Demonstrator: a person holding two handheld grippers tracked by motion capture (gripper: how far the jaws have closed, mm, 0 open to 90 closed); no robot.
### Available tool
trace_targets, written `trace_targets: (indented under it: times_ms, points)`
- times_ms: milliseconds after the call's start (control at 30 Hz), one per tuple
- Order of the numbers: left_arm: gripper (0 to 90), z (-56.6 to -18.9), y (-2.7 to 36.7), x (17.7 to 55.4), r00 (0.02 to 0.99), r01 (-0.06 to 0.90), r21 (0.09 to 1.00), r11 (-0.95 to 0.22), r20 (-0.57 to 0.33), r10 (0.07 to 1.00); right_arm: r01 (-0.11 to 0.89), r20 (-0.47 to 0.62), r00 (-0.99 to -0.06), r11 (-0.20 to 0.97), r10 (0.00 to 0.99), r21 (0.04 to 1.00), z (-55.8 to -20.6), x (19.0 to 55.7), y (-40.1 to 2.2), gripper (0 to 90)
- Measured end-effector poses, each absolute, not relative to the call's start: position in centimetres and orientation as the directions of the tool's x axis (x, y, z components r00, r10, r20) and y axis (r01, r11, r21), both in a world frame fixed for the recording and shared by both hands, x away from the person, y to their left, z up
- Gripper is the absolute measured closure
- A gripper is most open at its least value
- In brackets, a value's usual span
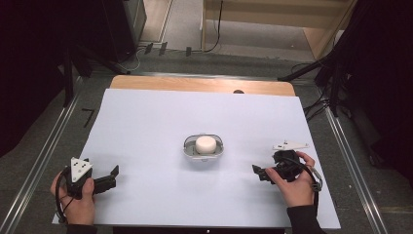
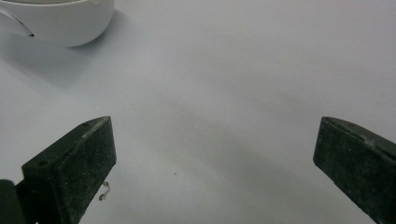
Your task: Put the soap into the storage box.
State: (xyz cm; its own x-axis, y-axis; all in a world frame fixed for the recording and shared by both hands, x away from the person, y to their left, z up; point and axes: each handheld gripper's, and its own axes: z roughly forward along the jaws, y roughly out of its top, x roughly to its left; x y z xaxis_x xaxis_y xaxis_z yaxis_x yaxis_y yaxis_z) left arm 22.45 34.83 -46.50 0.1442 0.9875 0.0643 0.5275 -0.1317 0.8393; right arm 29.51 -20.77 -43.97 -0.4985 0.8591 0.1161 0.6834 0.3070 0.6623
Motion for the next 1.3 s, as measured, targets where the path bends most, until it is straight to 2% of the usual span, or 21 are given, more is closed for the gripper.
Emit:
trace_targets:
  times_ms: [1300]
  points:
    - [0.2,-46.5,34.9,22.5,0.143,0.530,0.838,-0.130,0.063,0.988,0.698,0.210,-0.380,0.130,0.901,0.704,-47.3,26.1,-29.6,0.0]
